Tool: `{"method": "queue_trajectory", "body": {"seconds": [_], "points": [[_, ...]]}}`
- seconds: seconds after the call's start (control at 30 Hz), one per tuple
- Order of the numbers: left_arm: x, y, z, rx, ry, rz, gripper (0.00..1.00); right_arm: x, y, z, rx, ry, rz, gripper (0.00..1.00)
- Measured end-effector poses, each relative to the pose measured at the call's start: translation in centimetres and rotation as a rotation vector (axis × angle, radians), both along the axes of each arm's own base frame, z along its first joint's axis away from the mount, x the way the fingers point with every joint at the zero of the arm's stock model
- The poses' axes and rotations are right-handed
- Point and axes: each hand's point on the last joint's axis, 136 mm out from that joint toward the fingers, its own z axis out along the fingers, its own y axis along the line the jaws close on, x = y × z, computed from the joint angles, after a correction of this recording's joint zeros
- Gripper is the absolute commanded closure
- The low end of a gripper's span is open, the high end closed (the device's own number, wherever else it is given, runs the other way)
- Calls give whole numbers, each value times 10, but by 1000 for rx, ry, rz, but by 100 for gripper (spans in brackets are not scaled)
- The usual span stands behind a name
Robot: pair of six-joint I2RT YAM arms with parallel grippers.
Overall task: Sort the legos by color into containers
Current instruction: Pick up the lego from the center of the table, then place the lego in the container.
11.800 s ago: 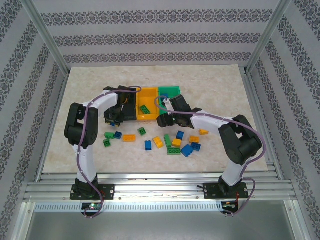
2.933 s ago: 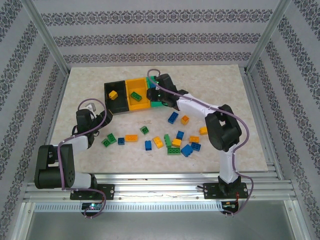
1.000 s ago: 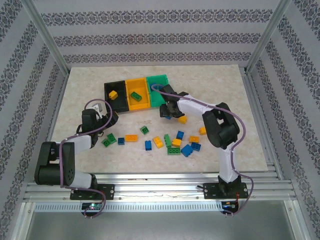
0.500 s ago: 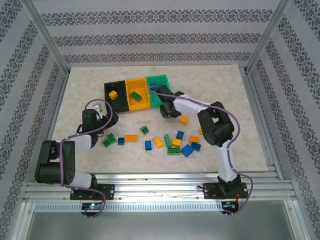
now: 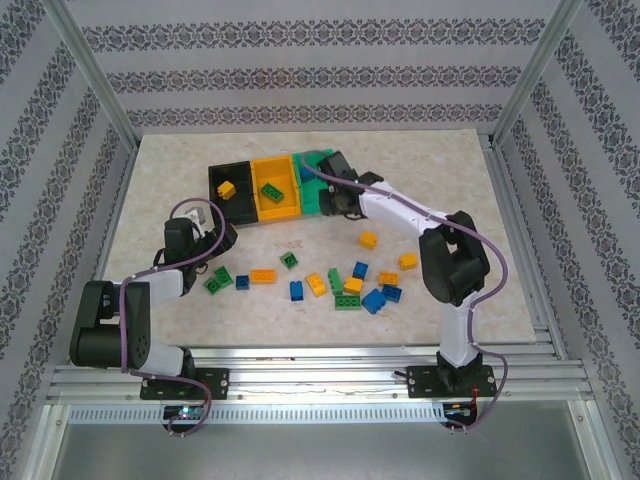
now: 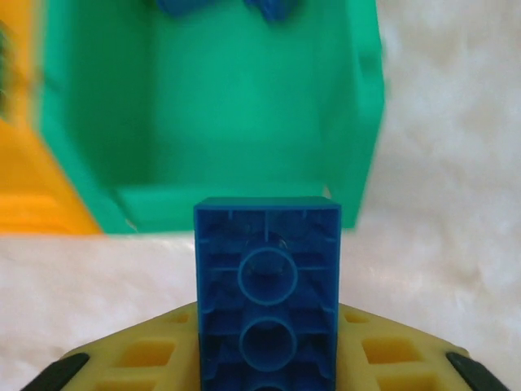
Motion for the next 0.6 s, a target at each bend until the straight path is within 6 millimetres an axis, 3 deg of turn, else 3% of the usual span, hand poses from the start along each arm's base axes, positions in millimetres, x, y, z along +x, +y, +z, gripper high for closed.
{"method": "queue_trajectory", "body": {"seconds": [0.07,0.17,0.3,0.43,0.6], "points": [[0,0,0,0,0,-1,39,24,13,24,44,-59,16,45],[1,0,1,1,-2,-1,39,52,19,43,95,-110,13,39],[3,0,4,6,-11,-5,38,55,13,35,93,-95,14,38],[3,0,4,10,-13,-6,38,37,11,5,65,-36,35,37],[3,0,4,10,-14,-7,38,-12,-8,-39,15,81,51,38]]}}
